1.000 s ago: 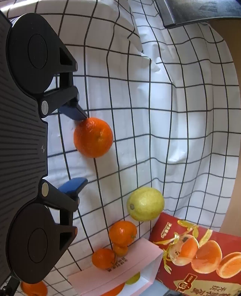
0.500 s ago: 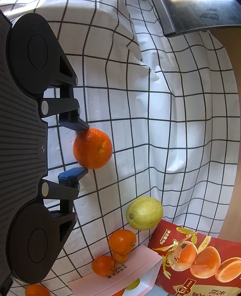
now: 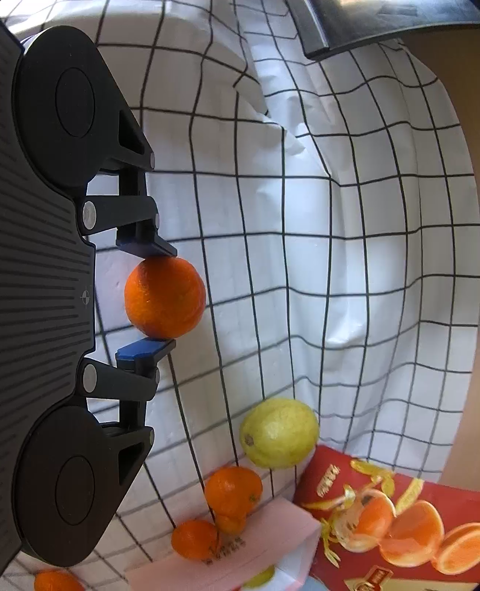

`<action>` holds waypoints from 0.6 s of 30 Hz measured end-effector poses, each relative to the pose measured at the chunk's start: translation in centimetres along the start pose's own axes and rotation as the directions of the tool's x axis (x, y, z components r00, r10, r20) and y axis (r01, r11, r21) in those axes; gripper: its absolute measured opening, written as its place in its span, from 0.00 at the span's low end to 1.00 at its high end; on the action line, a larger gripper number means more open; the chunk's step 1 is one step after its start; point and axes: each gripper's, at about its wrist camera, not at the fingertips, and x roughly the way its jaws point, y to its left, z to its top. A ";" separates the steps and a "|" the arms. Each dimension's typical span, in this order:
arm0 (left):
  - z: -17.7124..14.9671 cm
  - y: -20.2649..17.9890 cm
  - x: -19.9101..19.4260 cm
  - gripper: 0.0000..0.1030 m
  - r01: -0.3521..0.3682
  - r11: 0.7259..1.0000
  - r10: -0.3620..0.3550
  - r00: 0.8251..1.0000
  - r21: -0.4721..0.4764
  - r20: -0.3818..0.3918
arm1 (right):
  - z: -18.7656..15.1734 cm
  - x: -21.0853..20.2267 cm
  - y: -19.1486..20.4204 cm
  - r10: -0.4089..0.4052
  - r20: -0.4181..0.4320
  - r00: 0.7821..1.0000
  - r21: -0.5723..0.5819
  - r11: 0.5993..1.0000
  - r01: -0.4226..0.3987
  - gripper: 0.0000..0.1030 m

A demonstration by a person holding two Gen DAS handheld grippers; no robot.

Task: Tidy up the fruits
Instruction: 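Grasp a mandarin with the right tool while the left tool holds its mandarin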

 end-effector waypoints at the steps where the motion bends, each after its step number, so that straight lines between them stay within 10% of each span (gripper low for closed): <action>1: -0.2 -0.1 -0.3 0.49 0.017 1.000 -0.017 1.000 -0.004 0.006 | 0.0 0.0 0.0 0.000 0.000 1.000 0.000 1.000 0.000 0.78; 18: -8.8 -6.6 -6.6 0.49 0.252 0.968 -0.250 0.964 0.014 -0.096 | -0.4 0.2 -0.2 0.001 0.028 1.000 -0.010 1.000 -0.001 0.88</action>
